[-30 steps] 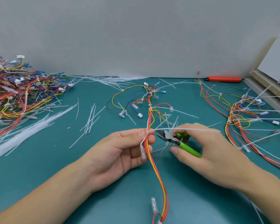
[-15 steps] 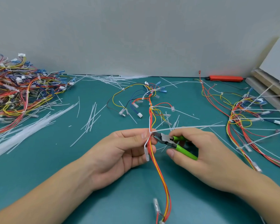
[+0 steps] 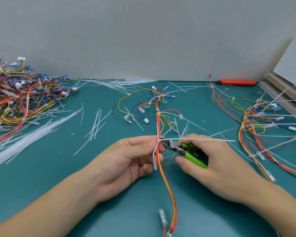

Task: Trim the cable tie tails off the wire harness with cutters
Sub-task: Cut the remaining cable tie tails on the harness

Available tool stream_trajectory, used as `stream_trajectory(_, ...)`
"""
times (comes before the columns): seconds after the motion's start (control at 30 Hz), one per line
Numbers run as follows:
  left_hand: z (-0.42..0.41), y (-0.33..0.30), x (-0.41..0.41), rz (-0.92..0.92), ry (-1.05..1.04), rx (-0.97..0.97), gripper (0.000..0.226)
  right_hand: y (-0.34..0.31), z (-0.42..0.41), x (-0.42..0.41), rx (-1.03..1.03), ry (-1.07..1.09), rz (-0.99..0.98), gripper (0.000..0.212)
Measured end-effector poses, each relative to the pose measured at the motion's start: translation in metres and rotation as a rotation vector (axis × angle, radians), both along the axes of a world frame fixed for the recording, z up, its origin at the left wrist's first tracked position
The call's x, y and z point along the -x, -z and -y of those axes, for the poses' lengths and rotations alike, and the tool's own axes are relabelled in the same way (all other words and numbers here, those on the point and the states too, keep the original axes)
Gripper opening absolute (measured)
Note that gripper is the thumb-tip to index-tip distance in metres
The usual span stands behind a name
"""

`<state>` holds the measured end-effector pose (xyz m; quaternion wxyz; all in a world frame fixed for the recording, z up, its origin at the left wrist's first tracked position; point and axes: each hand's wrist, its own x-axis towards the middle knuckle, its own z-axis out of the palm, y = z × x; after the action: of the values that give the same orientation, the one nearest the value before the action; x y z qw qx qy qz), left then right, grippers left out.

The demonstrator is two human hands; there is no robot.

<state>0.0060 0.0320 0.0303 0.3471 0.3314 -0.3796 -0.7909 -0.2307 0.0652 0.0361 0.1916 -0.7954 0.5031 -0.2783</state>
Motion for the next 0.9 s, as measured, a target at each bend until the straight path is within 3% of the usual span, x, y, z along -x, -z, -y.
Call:
stream_trajectory(0.17, -0.003, 0.0, 0.003, 0.043, 0.009, 0.033, 0.029, 0.003, -0.001, -0.003, 0.017, -0.009, 0.003, 0.019)
stream_trajectory(0.67, -0.003, 0.001, 0.003, 0.065, 0.028, 0.065, 0.022, 0.007, 0.001, -0.002, 0.027, 0.039, 0.018, 0.022)
stream_trajectory(0.9, -0.003, 0.0, 0.001, 0.083, 0.063, 0.064, 0.035, -0.004, -0.002, -0.002, 0.085, 0.138, 0.206, 0.019)
